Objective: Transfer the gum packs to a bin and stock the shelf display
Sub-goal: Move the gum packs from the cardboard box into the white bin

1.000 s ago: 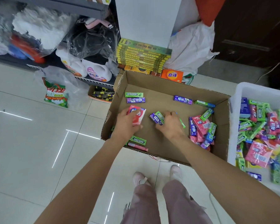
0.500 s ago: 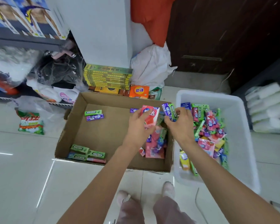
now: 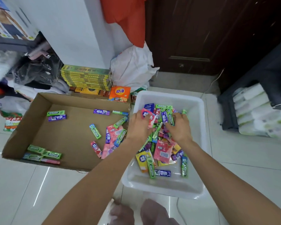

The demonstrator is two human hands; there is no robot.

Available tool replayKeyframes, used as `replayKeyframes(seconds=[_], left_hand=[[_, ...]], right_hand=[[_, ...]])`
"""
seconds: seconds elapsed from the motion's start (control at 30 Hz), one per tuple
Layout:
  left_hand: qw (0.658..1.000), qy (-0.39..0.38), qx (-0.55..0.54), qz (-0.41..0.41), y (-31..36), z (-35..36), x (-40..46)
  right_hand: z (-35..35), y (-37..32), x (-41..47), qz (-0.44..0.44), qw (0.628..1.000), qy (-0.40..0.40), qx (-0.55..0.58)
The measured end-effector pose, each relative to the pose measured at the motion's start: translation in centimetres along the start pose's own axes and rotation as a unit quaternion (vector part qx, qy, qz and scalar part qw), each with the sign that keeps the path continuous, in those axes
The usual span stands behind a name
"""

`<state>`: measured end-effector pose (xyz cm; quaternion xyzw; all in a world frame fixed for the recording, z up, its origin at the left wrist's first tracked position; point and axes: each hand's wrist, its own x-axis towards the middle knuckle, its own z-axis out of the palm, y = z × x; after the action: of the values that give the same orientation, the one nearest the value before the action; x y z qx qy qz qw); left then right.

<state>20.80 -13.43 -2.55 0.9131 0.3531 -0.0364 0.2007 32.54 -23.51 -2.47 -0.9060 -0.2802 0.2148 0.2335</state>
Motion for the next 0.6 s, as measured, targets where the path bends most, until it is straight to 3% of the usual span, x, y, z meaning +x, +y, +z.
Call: replayKeyframes(seconds=[0.13, 0.3, 0.47, 0.6], left_hand=[[0.999, -0.026, 0.040, 0.012, 0.1, -0.3, 0.3], [0.998, 0.037, -0.058, 0.009, -0.9, -2.1, -1.8], [0.982, 0.119, -0.130, -0.062, -6.5, -5.0, -6.0], [0.966, 0.136, -0.141, -0.168, -13.2, -7.2, -9.6]], right_hand=[[0.2, 0.1, -0.4, -0.039, 0.999, -0.022, 0.025], [1.0, -2.1, -2.2, -0.102, 0.993, -0.036, 0.041], [3.5, -7.7, -4.2, -0.173, 0.980, -0.089, 0.050], [7.0, -13.3, -6.1, -0.225, 0.962, -0.143, 0.050]])
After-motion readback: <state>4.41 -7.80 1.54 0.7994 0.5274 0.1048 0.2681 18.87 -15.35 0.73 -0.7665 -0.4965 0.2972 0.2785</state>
